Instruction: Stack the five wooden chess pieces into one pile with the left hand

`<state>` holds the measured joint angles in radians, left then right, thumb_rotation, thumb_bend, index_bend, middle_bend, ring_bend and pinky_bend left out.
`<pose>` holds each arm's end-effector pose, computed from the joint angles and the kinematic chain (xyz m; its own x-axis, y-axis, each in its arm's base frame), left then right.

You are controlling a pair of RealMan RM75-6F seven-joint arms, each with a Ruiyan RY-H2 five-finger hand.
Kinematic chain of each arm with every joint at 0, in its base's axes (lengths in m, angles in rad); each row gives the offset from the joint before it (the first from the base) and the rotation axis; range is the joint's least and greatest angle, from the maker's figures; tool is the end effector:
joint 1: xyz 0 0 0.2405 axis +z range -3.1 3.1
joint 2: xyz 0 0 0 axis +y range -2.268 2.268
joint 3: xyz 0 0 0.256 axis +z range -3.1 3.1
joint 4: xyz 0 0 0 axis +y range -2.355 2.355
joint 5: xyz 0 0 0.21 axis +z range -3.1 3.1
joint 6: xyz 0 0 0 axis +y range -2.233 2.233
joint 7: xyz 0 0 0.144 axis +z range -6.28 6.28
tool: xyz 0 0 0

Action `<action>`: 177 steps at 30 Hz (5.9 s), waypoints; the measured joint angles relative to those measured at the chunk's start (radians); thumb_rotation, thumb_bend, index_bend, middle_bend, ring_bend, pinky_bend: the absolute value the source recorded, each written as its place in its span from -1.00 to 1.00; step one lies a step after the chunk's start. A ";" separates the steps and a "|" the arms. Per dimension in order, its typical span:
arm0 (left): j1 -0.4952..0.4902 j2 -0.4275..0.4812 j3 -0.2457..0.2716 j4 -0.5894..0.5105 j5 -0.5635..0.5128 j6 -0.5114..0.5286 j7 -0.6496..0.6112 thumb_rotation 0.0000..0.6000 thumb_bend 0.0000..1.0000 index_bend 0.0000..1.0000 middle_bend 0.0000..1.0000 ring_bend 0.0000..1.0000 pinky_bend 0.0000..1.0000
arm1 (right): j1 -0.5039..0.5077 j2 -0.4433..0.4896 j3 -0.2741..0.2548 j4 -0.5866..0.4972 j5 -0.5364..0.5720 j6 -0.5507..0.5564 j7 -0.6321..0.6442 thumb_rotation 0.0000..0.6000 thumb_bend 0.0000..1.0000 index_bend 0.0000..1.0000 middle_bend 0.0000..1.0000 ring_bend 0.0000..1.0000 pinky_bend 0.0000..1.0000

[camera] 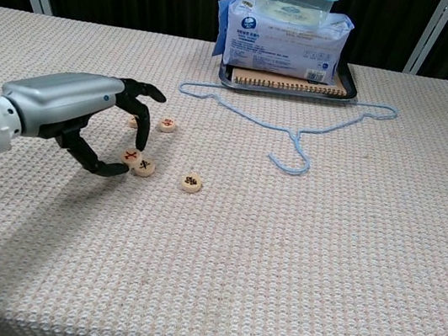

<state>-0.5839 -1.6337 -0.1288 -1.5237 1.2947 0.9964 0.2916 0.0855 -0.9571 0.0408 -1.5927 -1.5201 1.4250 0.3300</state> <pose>-0.1539 0.2840 -0.0470 0.3584 0.3288 0.8738 0.8874 -0.4106 -0.2095 -0.3265 -0.1801 0.2052 0.2563 -0.0612 0.9646 -0.9665 -0.0016 0.2567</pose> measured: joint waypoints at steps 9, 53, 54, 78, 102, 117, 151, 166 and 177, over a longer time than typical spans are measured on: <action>-0.018 -0.018 0.004 0.036 0.000 -0.005 -0.013 1.00 -0.43 -0.03 -0.88 -1.00 -1.00 | 0.002 -0.001 0.001 0.000 0.006 -0.008 -0.004 1.00 -0.82 -1.00 -1.00 -1.00 -1.00; -0.060 -0.059 0.015 0.111 -0.016 -0.012 -0.049 1.00 -0.43 -0.21 -0.88 -1.00 -1.00 | 0.006 0.004 0.002 -0.003 0.021 -0.027 -0.011 1.00 -0.81 -1.00 -1.00 -1.00 -1.00; -0.059 -0.057 0.015 0.107 -0.016 -0.010 -0.048 1.00 -0.43 -0.22 -0.88 -1.00 -1.00 | 0.006 0.004 0.002 -0.003 0.021 -0.027 -0.011 1.00 -0.80 -1.00 -1.00 -1.00 -1.00; -0.118 0.053 -0.089 0.107 -0.143 -0.062 -0.046 1.00 -0.46 -0.25 -0.88 -1.00 -1.00 | 0.008 0.003 0.005 -0.005 0.034 -0.036 -0.021 1.00 -0.80 -1.00 -1.00 -1.00 -1.00; -0.204 -0.061 -0.094 0.330 -0.252 -0.192 -0.112 1.00 -0.47 -0.14 -0.88 -1.00 -1.00 | 0.016 0.002 0.012 0.002 0.055 -0.061 -0.021 1.00 -0.80 -1.00 -1.00 -1.00 -1.00; -0.212 -0.080 -0.088 0.354 -0.266 -0.195 -0.111 1.00 -0.46 -0.10 -0.87 -1.00 -1.00 | 0.015 0.005 0.012 0.005 0.055 -0.063 -0.013 1.00 -0.80 -1.00 -1.00 -1.00 -1.00; -0.201 -0.005 -0.084 0.186 -0.288 -0.118 -0.009 1.00 -0.43 -0.01 -0.85 -1.00 -1.00 | 0.017 0.007 0.008 0.001 0.046 -0.067 -0.014 1.00 -0.80 -1.00 -1.00 -1.00 -1.00; -0.180 0.082 -0.013 -0.165 -0.342 -0.013 0.190 1.00 -0.43 0.00 -0.84 -1.00 -1.00 | 0.008 0.015 0.002 0.002 0.025 -0.044 0.010 1.00 -0.80 -1.00 -1.00 -1.00 -1.00; -0.181 0.042 0.021 -0.157 -0.355 0.012 0.228 1.00 -0.43 0.00 -0.84 -1.00 -1.00 | 0.008 0.016 0.001 0.003 0.024 -0.044 0.015 1.00 -0.80 -1.00 -1.00 -1.00 -1.00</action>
<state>-0.7646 -1.5921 -0.1078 -1.6805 0.9392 1.0082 0.5197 0.0936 -0.9409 0.0421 -1.5892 -1.4959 1.3813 0.3449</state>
